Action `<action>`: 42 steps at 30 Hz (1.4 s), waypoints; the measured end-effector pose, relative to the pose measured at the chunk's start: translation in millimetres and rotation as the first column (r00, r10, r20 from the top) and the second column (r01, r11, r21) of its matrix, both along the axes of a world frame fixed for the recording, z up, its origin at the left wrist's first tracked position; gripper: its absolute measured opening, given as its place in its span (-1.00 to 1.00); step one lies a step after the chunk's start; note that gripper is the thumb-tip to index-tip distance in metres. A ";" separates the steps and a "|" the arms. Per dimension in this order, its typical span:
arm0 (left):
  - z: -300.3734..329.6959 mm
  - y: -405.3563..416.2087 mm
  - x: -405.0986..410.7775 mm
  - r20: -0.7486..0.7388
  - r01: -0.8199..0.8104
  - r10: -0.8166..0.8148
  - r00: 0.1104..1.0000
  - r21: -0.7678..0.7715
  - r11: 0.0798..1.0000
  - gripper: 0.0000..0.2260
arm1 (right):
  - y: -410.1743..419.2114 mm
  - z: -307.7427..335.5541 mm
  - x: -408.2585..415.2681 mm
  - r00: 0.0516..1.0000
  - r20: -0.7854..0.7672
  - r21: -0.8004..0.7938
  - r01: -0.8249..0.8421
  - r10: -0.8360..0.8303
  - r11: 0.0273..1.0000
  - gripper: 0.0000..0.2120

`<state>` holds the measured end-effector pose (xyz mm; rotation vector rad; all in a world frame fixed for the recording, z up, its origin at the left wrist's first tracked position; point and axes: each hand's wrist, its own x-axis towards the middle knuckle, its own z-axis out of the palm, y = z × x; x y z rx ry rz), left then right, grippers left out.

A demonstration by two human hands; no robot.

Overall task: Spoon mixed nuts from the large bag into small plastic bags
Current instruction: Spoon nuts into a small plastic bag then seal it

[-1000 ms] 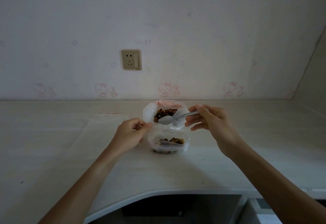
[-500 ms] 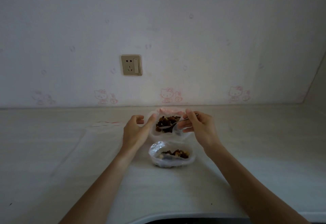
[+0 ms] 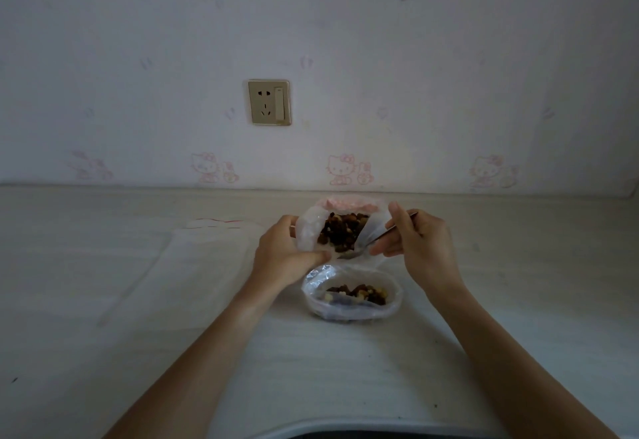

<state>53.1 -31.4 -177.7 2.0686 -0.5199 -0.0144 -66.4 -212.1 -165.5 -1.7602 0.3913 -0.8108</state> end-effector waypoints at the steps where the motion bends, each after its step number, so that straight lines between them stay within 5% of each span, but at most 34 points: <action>1: 0.0 -0.1 0.3 0.005 0.015 -0.015 1.000 0.014 1.000 -0.41 | 0.4 -0.3 0.6 1.000 0.003 0.022 0.005 -0.005 1.000 -0.61; 15: 1.2 0.6 2.2 -0.063 0.095 -0.095 0.993 -0.001 0.995 -0.45 | 9.2 -8.5 8.2 0.999 0.027 -0.046 0.038 -0.037 0.998 -0.63; 21: 0.8 1.7 3.8 -0.075 0.091 -0.093 0.993 -0.022 0.996 -0.47 | 6.3 -16.1 11.0 0.999 -0.038 0.080 0.024 -0.021 0.996 -0.70; 25: -1.9 1.2 3.7 -0.055 0.049 -0.057 0.997 -0.139 0.989 -0.66 | 9.5 -14.7 12.3 0.998 -0.062 0.175 0.012 -0.001 0.985 -0.71; 30: -3.4 -1.8 1.7 -0.053 0.023 -0.037 0.998 -0.242 0.970 -0.84 | 12.1 -13.7 11.6 0.997 -0.077 0.188 0.018 -0.003 0.982 -0.67; 42: -4.9 -0.6 0.4 -0.037 0.025 -0.037 0.999 -0.272 0.962 -0.89 | 11.9 -12.7 11.4 0.995 -0.099 0.233 0.018 0.005 0.972 -0.68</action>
